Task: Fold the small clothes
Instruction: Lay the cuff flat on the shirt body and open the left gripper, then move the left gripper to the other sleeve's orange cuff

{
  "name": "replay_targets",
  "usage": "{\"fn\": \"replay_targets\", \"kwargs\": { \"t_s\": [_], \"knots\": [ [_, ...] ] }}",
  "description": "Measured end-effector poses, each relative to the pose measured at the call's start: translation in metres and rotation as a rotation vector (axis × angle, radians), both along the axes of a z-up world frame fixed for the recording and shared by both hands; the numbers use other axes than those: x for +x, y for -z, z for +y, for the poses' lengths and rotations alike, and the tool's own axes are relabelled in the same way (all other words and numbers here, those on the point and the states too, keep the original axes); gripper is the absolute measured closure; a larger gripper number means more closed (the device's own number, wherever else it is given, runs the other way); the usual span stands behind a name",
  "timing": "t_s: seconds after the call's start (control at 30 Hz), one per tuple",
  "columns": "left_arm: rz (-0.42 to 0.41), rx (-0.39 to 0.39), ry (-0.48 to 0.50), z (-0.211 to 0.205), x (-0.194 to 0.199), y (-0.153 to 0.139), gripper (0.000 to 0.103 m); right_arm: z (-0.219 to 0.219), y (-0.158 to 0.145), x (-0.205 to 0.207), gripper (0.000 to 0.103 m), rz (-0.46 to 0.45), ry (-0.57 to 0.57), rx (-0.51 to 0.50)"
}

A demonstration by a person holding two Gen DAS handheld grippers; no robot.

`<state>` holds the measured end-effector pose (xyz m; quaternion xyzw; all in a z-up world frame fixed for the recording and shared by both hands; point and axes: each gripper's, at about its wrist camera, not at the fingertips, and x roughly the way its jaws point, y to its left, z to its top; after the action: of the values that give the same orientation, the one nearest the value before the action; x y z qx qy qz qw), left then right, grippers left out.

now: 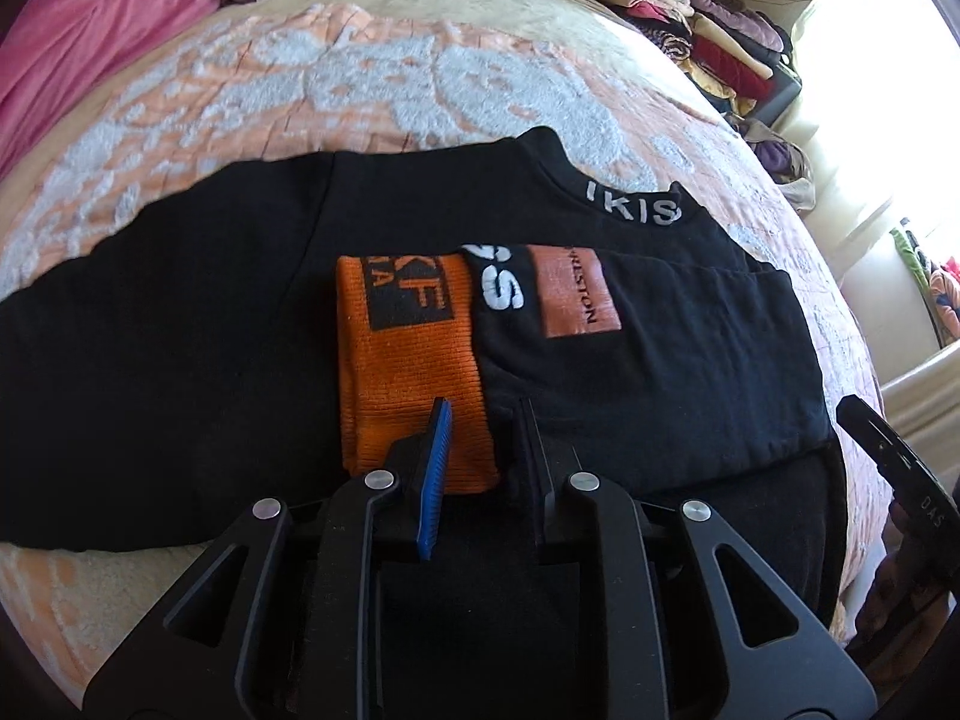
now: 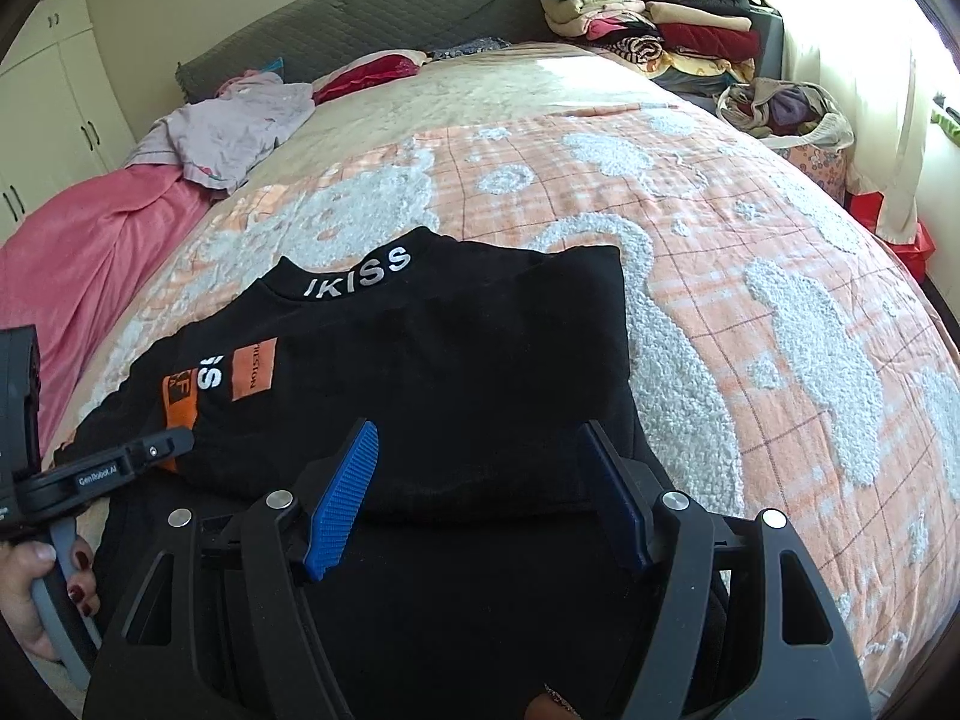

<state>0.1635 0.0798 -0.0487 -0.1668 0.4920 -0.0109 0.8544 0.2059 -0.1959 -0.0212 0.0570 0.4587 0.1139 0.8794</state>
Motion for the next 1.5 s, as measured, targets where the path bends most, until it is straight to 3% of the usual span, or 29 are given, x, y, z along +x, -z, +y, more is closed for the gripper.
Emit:
{"fn": "replay_targets", "kwargs": {
  "t_s": [0.13,0.27,0.4,0.53,0.77,0.87,1.3,1.5],
  "knots": [
    [-0.008,-0.008,-0.001,0.000,-0.002,-0.001,0.089,0.002,0.013,0.008,0.031,0.034,0.006,-0.029],
    [-0.010,-0.017,-0.007,0.001,-0.004,-0.002,0.088,-0.001,0.040,0.014,0.031,0.124,0.029,-0.069],
    [-0.011,-0.019,-0.010,0.000,-0.005,-0.003,0.088,0.005,0.040,0.011,0.031,0.110,0.013,-0.109],
    [-0.021,-0.024,-0.014,-0.001,-0.007,-0.006,0.083,0.002,0.031,0.002,0.025,0.102,0.009,-0.032],
    [-0.050,-0.008,-0.023,-0.003,-0.016,-0.019,0.067,0.002,0.011,-0.012,0.022,0.070,0.007,0.015],
    [-0.064,0.002,-0.031,-0.002,-0.022,-0.026,0.056,0.003,0.004,-0.016,0.009,0.052,0.005,0.028],
    [-0.129,0.038,-0.091,0.015,-0.053,-0.054,0.020,0.016,-0.019,-0.031,0.005,-0.006,-0.030,0.020],
    [-0.142,0.046,-0.140,0.029,-0.065,-0.061,0.013,0.029,-0.030,-0.038,0.005,-0.037,-0.062,0.014]
  ]
}}
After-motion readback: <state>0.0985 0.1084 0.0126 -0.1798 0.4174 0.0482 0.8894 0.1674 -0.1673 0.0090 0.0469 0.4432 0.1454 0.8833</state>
